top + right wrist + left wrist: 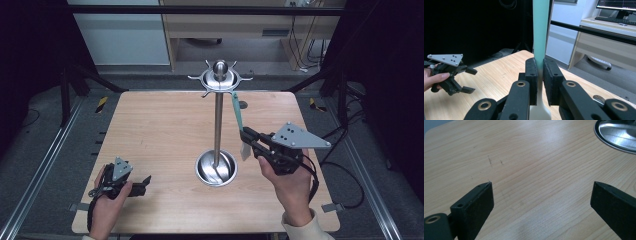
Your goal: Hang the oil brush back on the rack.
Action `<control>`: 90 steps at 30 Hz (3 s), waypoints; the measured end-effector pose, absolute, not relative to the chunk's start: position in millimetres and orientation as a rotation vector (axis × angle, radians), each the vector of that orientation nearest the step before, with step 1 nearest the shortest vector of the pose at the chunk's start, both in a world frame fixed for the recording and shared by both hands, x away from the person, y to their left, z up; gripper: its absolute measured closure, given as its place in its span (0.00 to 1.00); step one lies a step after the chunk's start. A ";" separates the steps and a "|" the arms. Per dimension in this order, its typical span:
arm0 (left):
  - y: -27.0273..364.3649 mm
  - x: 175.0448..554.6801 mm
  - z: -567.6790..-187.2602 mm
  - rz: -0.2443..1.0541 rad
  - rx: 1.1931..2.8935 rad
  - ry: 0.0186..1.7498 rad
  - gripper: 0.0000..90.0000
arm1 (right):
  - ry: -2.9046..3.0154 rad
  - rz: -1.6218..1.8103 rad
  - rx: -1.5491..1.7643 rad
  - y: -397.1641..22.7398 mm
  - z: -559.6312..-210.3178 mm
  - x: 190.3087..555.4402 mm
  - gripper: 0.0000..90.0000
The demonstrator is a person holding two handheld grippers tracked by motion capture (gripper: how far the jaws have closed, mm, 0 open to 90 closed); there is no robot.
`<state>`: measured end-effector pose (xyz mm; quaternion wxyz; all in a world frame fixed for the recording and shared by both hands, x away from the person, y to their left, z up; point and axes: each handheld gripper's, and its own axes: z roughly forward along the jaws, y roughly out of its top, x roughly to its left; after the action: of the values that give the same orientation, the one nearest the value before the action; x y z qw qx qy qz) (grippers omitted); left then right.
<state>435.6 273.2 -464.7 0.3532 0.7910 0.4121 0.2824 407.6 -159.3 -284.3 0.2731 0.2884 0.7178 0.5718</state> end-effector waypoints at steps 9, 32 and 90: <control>272.8 435.8 -464.9 0.730 2.046 1.066 0.05 | 1.911 1.564 0.784 -154.6 -289.6 411.1 0.92; 273.6 435.7 -465.0 0.729 2.040 1.072 0.05 | 1.888 1.587 0.773 -151.3 -295.6 417.5 0.92; 274.3 435.1 -464.0 0.735 2.023 1.075 0.04 | 1.768 1.258 1.085 -200.0 -324.2 460.6 0.10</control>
<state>435.1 274.3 -464.0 0.3595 0.7846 0.4170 0.2851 460.6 -200.0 -324.2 0.3500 0.4190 0.6827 0.4856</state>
